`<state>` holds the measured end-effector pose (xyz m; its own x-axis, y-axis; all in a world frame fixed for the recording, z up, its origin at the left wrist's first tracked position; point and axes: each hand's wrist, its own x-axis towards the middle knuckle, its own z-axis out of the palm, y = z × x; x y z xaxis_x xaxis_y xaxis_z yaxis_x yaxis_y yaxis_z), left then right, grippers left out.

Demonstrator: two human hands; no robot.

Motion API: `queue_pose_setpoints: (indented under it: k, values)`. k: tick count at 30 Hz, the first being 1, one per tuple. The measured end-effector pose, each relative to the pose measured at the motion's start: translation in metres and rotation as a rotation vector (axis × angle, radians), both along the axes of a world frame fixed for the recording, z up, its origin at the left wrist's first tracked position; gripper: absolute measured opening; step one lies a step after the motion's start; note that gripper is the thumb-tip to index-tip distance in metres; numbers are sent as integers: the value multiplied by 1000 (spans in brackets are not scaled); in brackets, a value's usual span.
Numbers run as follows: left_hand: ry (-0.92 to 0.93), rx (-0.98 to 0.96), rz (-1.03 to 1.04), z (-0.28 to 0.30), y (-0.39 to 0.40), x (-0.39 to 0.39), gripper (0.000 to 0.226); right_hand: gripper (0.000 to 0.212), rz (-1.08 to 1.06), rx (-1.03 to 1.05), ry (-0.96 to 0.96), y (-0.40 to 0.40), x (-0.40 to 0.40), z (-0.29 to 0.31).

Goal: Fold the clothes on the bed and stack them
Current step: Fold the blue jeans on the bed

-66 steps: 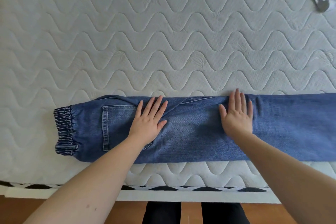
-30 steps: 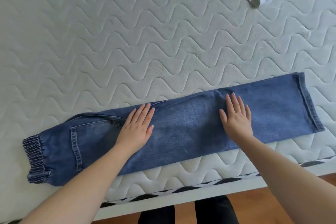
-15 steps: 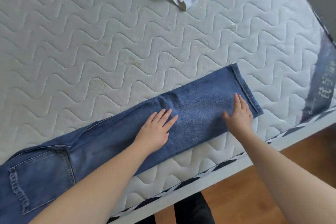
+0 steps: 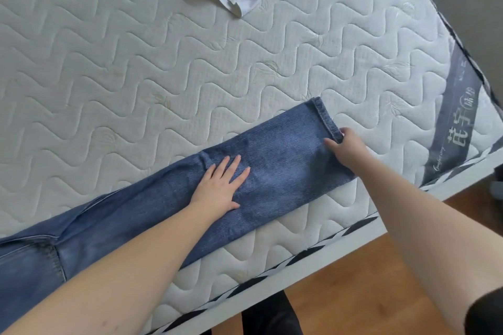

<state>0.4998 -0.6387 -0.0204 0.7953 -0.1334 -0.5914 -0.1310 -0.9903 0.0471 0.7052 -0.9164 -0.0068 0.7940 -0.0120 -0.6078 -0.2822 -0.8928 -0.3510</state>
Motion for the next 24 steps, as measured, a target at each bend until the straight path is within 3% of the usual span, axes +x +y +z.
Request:
queue_pose_setpoints:
  k: [4, 7, 10, 12, 15, 21, 24]
  values:
    - [33, -15, -14, 0, 2, 1, 99, 24, 205, -12, 73, 16, 8, 26]
    - [188, -75, -23, 4, 8, 12, 99, 15, 319, -13, 44, 38, 0, 54]
    - [253, -198, 9, 19, 21, 28, 78, 8, 360, 47, -33, 65, -29, 85]
    - [161, -335, 107, 30, 27, 33, 56, 11, 367, 129, -80, 84, -55, 104]
    - [-12, -492, 262, 43, 32, 17, 39, 32, 315, 269, -104, 114, -95, 128]
    - [-230, -515, 446, 51, 80, -63, 44, 45, 304, 369, -106, 178, -159, 139]
    - [-370, -391, 595, 59, 116, -107, 50, 51, 339, 391, -93, 215, -190, 137]
